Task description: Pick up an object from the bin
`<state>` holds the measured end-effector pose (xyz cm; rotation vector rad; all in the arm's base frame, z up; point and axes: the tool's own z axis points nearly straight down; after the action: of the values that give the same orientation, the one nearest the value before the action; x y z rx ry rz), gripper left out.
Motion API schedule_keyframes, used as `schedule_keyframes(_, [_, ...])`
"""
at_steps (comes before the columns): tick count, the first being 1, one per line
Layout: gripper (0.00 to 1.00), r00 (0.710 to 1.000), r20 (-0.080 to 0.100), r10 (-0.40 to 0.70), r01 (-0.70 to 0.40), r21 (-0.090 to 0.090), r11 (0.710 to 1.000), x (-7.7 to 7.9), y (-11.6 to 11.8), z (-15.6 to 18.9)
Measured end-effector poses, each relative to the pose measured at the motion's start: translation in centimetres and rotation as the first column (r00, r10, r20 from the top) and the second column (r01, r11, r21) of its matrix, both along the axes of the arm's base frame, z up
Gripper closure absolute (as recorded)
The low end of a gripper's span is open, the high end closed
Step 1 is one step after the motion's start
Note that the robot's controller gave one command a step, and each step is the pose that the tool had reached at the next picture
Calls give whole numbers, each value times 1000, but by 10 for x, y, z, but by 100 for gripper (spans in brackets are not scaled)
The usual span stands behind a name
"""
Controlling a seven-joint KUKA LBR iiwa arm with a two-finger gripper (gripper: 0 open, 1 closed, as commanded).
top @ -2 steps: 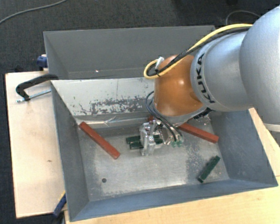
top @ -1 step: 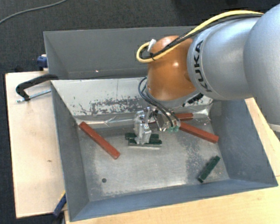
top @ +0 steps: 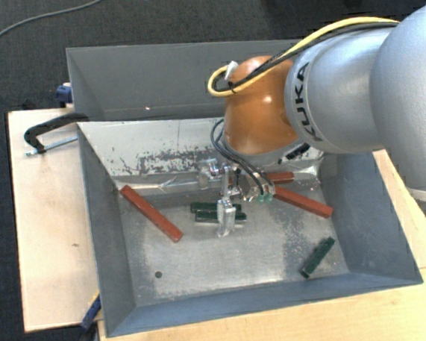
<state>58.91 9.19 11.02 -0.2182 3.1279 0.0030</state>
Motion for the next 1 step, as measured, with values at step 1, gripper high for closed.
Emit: schedule_keyframes(1, [0, 999, -7, 43, -43, -2, 999, 9, -6, -42])
